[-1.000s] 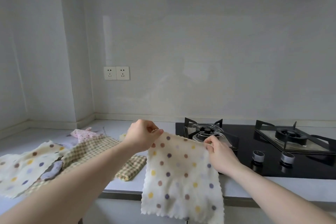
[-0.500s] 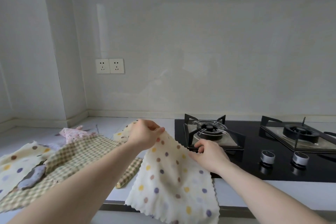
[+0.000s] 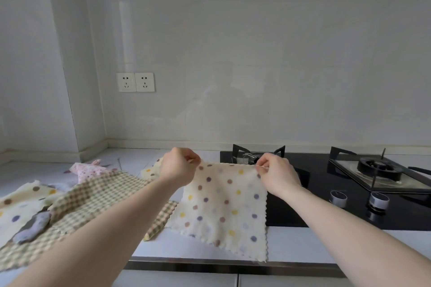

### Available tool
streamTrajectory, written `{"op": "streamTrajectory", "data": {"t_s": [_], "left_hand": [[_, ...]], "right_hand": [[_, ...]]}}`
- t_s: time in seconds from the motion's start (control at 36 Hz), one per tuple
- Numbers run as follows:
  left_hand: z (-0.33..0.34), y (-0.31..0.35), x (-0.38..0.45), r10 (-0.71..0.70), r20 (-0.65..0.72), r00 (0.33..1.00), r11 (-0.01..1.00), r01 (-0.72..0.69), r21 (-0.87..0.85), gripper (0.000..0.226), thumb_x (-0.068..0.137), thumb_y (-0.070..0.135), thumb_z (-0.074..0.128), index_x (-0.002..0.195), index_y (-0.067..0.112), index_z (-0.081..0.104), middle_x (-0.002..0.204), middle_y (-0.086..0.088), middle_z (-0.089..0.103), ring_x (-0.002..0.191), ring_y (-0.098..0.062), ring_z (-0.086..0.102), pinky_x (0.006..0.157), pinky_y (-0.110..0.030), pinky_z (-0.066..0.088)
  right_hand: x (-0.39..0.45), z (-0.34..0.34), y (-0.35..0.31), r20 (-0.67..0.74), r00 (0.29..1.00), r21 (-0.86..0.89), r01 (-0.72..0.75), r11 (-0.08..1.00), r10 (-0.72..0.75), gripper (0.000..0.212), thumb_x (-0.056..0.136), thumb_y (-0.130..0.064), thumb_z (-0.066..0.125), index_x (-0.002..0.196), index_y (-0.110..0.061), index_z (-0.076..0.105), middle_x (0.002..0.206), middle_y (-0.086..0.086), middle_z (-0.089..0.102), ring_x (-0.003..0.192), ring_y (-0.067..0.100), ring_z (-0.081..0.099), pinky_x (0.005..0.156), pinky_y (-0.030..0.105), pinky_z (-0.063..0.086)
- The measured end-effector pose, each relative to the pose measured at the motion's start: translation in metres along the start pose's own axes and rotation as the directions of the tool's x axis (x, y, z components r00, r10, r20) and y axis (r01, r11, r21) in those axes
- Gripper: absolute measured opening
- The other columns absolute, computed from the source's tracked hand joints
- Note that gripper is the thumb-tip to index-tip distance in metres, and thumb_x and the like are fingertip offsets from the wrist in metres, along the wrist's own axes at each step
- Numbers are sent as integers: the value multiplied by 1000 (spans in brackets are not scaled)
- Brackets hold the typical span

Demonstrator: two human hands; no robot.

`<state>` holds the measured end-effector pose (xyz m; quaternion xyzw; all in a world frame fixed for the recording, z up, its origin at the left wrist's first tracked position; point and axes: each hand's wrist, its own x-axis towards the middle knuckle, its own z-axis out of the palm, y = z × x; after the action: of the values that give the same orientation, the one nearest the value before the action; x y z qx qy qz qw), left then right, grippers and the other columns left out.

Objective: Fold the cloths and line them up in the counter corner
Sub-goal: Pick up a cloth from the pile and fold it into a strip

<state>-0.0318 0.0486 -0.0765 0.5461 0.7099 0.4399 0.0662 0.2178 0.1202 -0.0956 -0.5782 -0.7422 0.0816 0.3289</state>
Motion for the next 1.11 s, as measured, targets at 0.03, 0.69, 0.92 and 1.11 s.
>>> {"op": "streamTrajectory", "data": {"t_s": [0.03, 0.69, 0.92, 1.11], "left_hand": [[0, -1, -1, 7, 3, 1000, 1000, -7, 0, 17, 94, 16, 64, 85, 24, 77, 85, 10, 72, 85, -11, 62, 73, -25, 48], [-31, -44, -85, 169, 296, 940, 904, -268, 333, 5, 94, 27, 70, 98, 26, 73, 94, 15, 68, 76, 2, 58, 63, -9, 40], [-33, -51, -102, 129, 357, 925, 795, -311, 520, 11, 96, 31, 62, 104, 31, 69, 110, 8, 69, 101, -17, 64, 77, -27, 50], [-42, -43, -100, -5, 410, 912, 759, -264, 595, 22, 89, 32, 55, 108, 30, 66, 109, 8, 66, 100, -17, 62, 75, -27, 50]], "right_hand": [[-1, -3, -1, -12, 1000, 12, 7, 1000, -7, 7, 96, -33, 59, 90, -35, 62, 86, -18, 68, 87, 11, 65, 74, 36, 57], [-126, -14, -4, 261, 909, 45, 326, 944, -326, 16, 86, -45, 71, 74, -38, 64, 81, -17, 64, 93, -3, 47, 79, 27, 47], [-146, -7, -4, 306, 897, 30, 324, 945, -318, 14, 86, -44, 71, 82, -31, 72, 80, -15, 68, 95, -2, 46, 81, 26, 48], [-145, -5, -3, 309, 919, 71, 233, 970, -243, 23, 80, -53, 66, 76, -32, 73, 76, -17, 69, 91, -3, 53, 83, 26, 50]]}}
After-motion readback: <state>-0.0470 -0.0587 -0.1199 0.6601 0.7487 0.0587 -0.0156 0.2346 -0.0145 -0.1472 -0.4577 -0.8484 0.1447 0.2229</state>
